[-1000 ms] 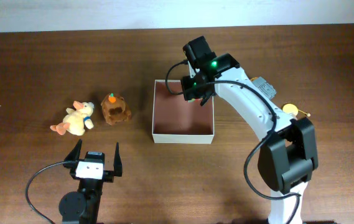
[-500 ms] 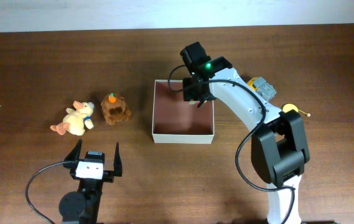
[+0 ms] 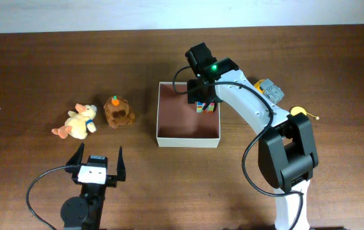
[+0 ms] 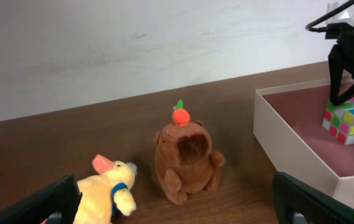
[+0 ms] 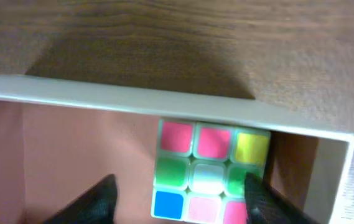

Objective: Pack container
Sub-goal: 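Lower the cube into the box and open the right gripper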

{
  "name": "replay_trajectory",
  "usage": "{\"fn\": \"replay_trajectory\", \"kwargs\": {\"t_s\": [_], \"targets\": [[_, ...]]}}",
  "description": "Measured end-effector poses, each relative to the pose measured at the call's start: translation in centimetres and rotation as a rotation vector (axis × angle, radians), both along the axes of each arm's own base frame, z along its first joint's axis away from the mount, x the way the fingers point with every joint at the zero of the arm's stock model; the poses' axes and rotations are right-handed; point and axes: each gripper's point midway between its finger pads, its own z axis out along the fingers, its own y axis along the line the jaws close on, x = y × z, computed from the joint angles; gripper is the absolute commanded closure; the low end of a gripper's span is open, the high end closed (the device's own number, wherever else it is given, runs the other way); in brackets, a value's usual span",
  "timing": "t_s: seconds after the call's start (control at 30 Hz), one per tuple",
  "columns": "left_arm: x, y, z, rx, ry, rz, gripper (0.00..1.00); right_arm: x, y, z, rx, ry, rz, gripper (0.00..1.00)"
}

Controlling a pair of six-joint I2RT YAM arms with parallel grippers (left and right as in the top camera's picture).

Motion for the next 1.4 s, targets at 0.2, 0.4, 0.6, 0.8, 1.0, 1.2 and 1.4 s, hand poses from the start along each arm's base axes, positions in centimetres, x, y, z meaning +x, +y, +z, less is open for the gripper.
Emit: {"fn": "replay_trajectory", "kwargs": {"t_s": [0.2,0.4,0.6,0.8,1.0,1.2,1.4], "targets": [[0.0,0.0,0.0,0.0,0.0,0.0,0.01,-0.4,2.8,0.3,0.035,-0.026,0.115,0.59],[0.0,0.0,0.0,0.0,0.0,0.0,0.01,-0.8,5.8,0.7,0.065,-0.063,0.199,0.67],[0.0,0.0,0.0,0.0,0.0,0.0,0.01,-0.5,6.2,-0.5,0.063,-0.059,0.209,0.67],[0.0,0.0,0.0,0.0,0.0,0.0,0.01,-0.8,6.1,-3.5,0.038,-0.006,0.208,0.67],[0.0,0.0,0.0,0.0,0.0,0.0,0.01,-0.7,6.1,-4.1,0.031,-0.007,0.211,0.67],[0.0,0.0,0.0,0.0,0.0,0.0,0.01,-0.3,5.4,-4.1,-0.01,-0.026,0.203,0.67],[0.0,0.0,0.0,0.0,0.0,0.0,0.01,0.0,4.8,-4.1,-0.047,-0.042,0.209,0.67]]}}
